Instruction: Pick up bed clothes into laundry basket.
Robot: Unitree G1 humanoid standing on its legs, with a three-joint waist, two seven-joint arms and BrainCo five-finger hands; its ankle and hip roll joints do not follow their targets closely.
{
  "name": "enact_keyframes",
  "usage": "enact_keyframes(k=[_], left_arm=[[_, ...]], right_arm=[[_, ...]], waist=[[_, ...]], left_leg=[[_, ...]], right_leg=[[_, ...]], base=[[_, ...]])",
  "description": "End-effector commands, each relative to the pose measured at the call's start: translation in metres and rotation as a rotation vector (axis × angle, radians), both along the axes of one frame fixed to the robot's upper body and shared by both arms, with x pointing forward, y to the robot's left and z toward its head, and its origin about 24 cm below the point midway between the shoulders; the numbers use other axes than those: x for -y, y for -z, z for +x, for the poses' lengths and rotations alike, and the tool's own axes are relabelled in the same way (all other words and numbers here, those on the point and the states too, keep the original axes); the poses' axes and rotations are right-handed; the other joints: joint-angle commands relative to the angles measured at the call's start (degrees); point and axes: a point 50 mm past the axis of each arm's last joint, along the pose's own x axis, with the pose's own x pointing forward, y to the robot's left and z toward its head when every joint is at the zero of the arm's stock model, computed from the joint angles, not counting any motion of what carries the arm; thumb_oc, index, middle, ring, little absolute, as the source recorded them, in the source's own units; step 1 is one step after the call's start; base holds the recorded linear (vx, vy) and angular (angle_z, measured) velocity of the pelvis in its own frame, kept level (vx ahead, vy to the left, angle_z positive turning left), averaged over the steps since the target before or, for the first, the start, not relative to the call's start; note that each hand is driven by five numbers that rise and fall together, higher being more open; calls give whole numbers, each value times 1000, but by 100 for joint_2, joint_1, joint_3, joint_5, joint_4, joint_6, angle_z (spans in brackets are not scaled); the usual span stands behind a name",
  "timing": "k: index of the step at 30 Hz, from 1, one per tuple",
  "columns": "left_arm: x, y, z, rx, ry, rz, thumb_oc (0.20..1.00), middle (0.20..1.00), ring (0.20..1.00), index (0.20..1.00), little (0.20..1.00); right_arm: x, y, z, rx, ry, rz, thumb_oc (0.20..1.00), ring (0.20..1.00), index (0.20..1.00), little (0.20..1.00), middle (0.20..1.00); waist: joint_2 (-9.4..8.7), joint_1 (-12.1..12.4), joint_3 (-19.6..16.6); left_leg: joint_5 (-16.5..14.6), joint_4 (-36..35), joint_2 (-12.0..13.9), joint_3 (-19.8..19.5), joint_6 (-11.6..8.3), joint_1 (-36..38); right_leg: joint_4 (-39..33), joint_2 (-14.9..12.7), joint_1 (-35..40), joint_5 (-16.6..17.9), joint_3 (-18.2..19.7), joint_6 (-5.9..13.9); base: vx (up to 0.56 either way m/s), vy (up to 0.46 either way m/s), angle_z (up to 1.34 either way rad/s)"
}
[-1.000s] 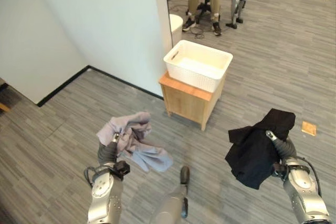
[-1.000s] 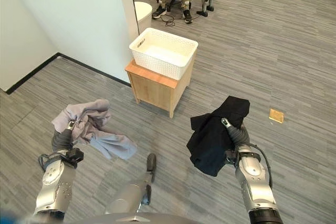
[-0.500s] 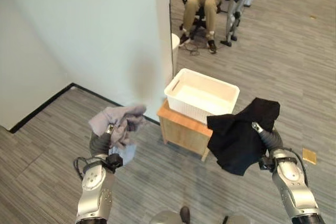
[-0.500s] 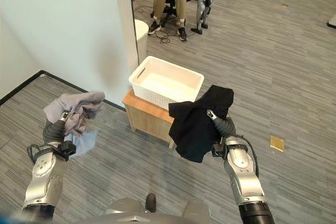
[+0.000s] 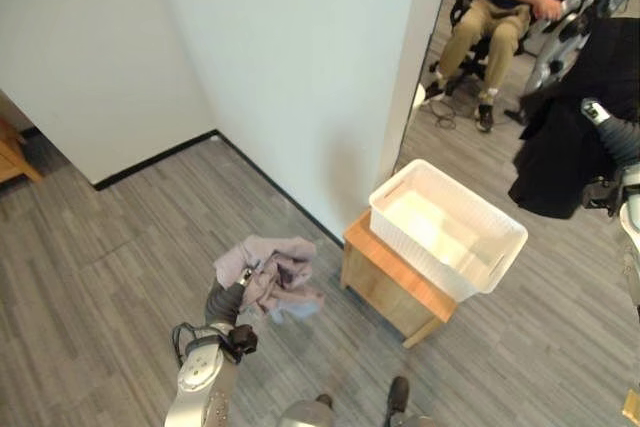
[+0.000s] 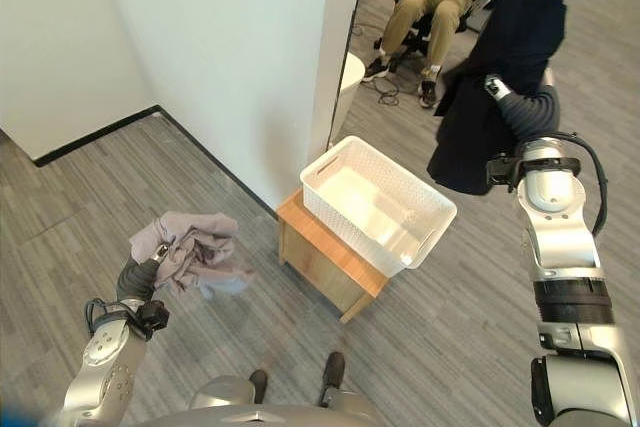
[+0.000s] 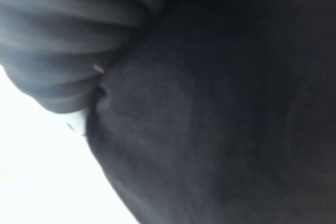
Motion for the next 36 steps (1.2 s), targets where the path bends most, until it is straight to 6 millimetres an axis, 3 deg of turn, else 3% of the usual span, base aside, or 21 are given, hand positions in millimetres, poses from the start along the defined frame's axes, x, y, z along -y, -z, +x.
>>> enact_keyframes(k=[1, 2, 5, 6, 9, 16, 23, 24, 27, 29, 30, 32, 36], left_arm=[[2, -31, 16, 170, 48, 7, 200, 200, 200, 200, 200], [3, -32, 16, 161, 70, 12, 200, 200, 200, 200, 200], [3, -32, 16, 161, 67, 6, 200, 200, 200, 200, 200], [3, -33, 17, 157, 67, 6, 200, 200, 200, 200, 200], [5, -36, 21, 168, 74, 3, 200, 200, 200, 200, 200], [12, -43, 30, 204, 93, -11, 200, 200, 200, 200, 200], [16, -40, 31, 199, 78, -31, 200, 200, 200, 200, 200], [16, -40, 31, 199, 78, -30, 200, 200, 200, 200, 200], [16, -42, 32, 206, 68, -26, 200, 200, 200, 200, 200], [16, -43, 32, 207, 60, -32, 200, 200, 200, 200, 200], [15, -43, 33, 209, 36, -47, 200, 200, 200, 200, 200], [13, -43, 33, 208, 18, -45, 200, 200, 200, 200, 200], [8, -49, 37, 224, 8, -25, 200, 200, 200, 200, 200]], right_arm=[[7, -35, 5, 71, 21, -64, 200, 200, 200, 200, 200], [17, -35, 20, -5, 88, -83, 200, 200, 200, 200, 200], [18, -33, 31, -45, 121, -69, 200, 200, 200, 200, 200], [26, -26, 37, -97, 185, -53, 200, 200, 200, 200, 200], [36, -28, 48, -160, 290, -48, 200, 200, 200, 200, 200], [30, -33, 59, -201, 319, -77, 200, 200, 200, 200, 200], [7, 6, 65, -303, 247, -66, 200, 200, 200, 200, 200], [7, 6, 65, -304, 247, -66, 200, 200, 200, 200, 200], [11, 31, 61, -381, 287, -21, 200, 200, 200, 200, 200], [11, 34, 61, -386, 292, -5, 200, 200, 200, 200, 200], [18, 48, 56, -410, 341, 120, 1000, 1000, 1000, 1000, 1000], [20, 56, 53, -442, 337, 153, 1000, 1000, 1000, 1000, 1000], [17, 39, 58, -403, 318, 128, 1000, 1000, 1000, 1000, 1000]], waist=[[223, 37, -259], [198, 152, -227], [216, 184, -190], [219, 253, -147], [271, 364, 32], [417, 543, 473], [543, 540, 768], [541, 543, 768], [607, 506, 822], [617, 499, 826], [663, 467, 818], [693, 451, 794], [728, 357, 706]], left_leg=[[537, -424, 219, -427, -127, -300], [562, -424, 243, -494, -146, -335], [575, -424, 258, -549, -157, -367], [592, -424, 276, -593, -165, -405], [685, -424, 293, -675, -187, -603], [908, -398, 239, -837, -194, -1219], [1001, -389, 203, -828, -185, -1536], [1000, -389, 203, -824, -185, -1536], [976, -389, 200, -765, -179, -1548], [969, -392, 201, -754, -178, -1537], [947, -400, 199, -728, -178, -1511], [931, -410, 199, -705, -185, -1474], [882, -424, 214, -612, -208, -1344]], right_leg=[[94, 58, 633, -622, -222, 230], [94, 96, 645, -647, -262, 204], [94, 121, 638, -667, -305, 194], [94, 141, 613, -678, -344, 187], [94, 173, 466, -657, -424, 184], [94, 217, -110, -528, -521, 169], [94, 261, -434, -469, -468, 133], [94, 261, -435, -468, -465, 133], [94, 270, -480, -487, -412, 125], [94, 271, -477, -493, -399, 124], [94, 266, -472, -512, -383, 124], [94, 266, -454, -529, -365, 125], [94, 267, -374, -569, -300, 136]], base=[[36, -36, 6], [25, -28, 10], [19, -28, 13], [-11, -23, 19], [-69, -19, 3], [-115, 4, 14], [-16, 13, 3], [-9, 34, -5], [16, 32, -7], [22, 23, -8], [30, 33, -11], [40, 32, -11], [35, 27, -7]])
